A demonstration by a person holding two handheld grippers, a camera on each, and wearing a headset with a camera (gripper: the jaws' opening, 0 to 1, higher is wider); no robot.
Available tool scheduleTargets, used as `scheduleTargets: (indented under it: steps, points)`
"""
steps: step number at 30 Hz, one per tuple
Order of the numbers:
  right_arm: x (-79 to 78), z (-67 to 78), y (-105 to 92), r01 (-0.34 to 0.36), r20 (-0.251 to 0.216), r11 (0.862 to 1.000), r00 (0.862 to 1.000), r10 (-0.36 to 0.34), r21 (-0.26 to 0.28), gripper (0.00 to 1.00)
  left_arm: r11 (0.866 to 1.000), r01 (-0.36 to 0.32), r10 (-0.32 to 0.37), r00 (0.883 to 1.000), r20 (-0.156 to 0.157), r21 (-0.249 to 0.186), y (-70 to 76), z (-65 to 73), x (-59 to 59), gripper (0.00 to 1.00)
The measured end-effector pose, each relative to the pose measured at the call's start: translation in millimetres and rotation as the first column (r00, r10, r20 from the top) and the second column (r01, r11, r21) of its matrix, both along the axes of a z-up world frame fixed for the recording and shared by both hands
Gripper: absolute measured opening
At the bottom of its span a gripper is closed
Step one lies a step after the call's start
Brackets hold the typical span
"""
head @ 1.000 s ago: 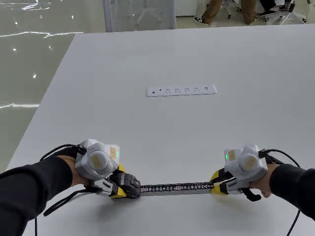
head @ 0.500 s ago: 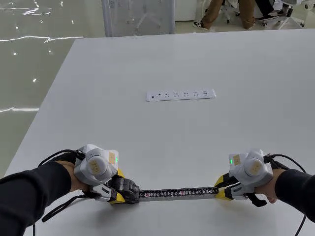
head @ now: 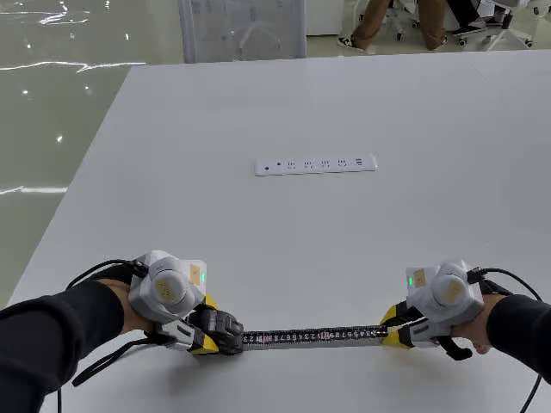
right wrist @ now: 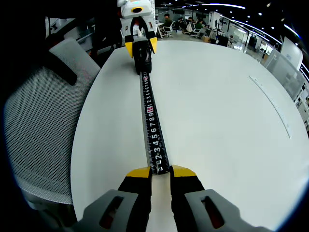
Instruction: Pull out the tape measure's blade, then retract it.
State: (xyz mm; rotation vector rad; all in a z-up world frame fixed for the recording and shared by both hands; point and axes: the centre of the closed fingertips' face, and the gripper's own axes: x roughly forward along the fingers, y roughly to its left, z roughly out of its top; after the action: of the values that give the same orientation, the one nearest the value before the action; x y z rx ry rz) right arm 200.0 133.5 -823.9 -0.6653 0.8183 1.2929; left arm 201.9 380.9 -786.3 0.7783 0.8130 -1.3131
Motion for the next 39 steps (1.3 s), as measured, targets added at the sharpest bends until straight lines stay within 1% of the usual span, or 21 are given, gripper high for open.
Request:
scheduleTargets:
  steps: [9, 29, 33, 35, 39]
  points:
    - [0.6, 0.0, -4.7, 0.006, -0.006, 1.000, 1.000, -0.006, -0.005, 0.10, 1.000, -0.001, 0.001, 1.000, 0.002, 0.000, 0.0, -0.3, 0.3, 0.31]
    - [0.7, -1.0, -4.0, 0.006, -0.009, 1.000, 1.000, -0.006, -0.005, 0.11, 1.000, -0.010, 0.010, 1.000, 0.009, -0.009, -0.8, 0.6, 0.6, 0.31]
    - [0.0, -1.1, -2.2, -0.023, -0.001, 0.999, 1.000, 0.023, -0.036, 0.11, 1.000, -0.014, 0.014, 1.000, 0.018, -0.011, -1.0, 0.2, 1.4, 0.31]
    - [0.0, -1.4, -2.9, -0.032, 0.002, 0.999, 0.999, 0.032, -0.044, 0.12, 1.000, -0.022, 0.022, 1.000, 0.017, -0.013, -1.1, 0.6, 1.0, 0.31]
    - [1.0, -1.7, -3.4, -0.046, 0.008, 0.997, 0.999, 0.046, -0.058, 0.12, 1.000, -0.017, 0.017, 1.000, 0.026, -0.015, -1.1, 0.6, 1.6, 0.31]
